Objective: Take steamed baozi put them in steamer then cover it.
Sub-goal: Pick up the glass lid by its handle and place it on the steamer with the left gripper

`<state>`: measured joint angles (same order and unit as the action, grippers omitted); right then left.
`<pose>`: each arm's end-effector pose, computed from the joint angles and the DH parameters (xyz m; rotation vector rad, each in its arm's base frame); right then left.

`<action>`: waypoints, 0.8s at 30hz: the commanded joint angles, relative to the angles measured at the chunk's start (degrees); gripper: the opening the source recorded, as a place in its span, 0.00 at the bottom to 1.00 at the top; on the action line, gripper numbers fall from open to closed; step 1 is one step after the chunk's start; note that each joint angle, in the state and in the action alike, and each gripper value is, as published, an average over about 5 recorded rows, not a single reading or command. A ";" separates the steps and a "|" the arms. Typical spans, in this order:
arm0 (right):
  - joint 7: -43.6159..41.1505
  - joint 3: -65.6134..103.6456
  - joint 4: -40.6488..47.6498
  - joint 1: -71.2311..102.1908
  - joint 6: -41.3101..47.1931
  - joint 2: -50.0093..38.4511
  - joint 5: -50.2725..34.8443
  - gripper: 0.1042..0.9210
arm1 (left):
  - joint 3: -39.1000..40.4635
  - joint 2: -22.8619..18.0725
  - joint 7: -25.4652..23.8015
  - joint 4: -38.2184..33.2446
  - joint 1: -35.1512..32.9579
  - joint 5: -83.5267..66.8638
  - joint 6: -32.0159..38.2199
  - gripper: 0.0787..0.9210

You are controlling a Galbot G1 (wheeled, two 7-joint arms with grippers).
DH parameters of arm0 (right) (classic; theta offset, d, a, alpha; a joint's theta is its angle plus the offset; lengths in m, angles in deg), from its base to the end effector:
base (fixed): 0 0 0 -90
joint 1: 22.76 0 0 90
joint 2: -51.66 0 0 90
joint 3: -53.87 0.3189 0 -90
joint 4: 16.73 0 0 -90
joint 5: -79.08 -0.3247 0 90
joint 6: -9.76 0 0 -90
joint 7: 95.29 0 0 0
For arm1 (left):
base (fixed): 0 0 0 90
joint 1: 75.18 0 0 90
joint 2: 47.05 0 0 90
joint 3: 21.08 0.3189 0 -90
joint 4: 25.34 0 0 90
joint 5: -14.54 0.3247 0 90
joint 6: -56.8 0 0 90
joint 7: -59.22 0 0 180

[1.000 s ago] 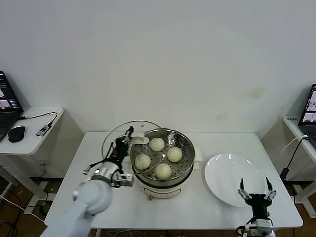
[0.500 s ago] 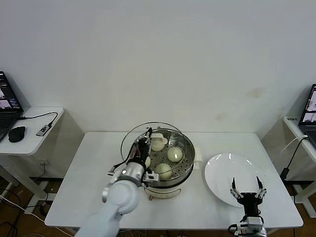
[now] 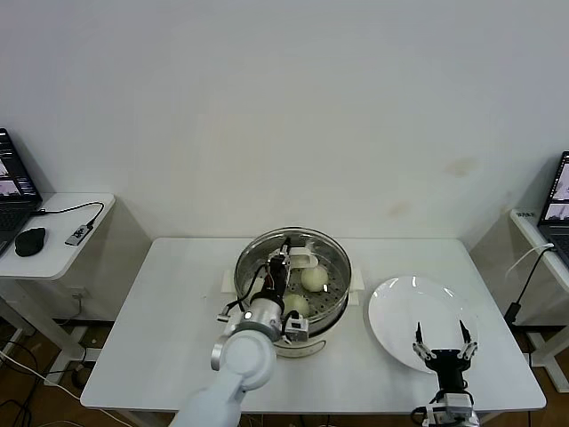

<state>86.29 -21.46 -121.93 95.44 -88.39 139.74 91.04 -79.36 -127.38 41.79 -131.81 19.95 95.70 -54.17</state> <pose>0.1580 -0.0871 -0.3468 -0.3104 -2.9810 0.5252 0.2863 -0.1233 -0.2264 0.2975 2.1684 2.0581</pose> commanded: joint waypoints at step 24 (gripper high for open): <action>-0.03 -0.17 0.52 0.22 -0.60 -0.73 -1.43 0.88 | -1.30 -3.03 1.11 4.92 -0.02 2.82 0.97 0.08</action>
<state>86.25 -21.58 -121.41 95.57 -88.90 139.02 89.75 -80.61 -130.12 42.65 -127.43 20.01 98.45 -53.21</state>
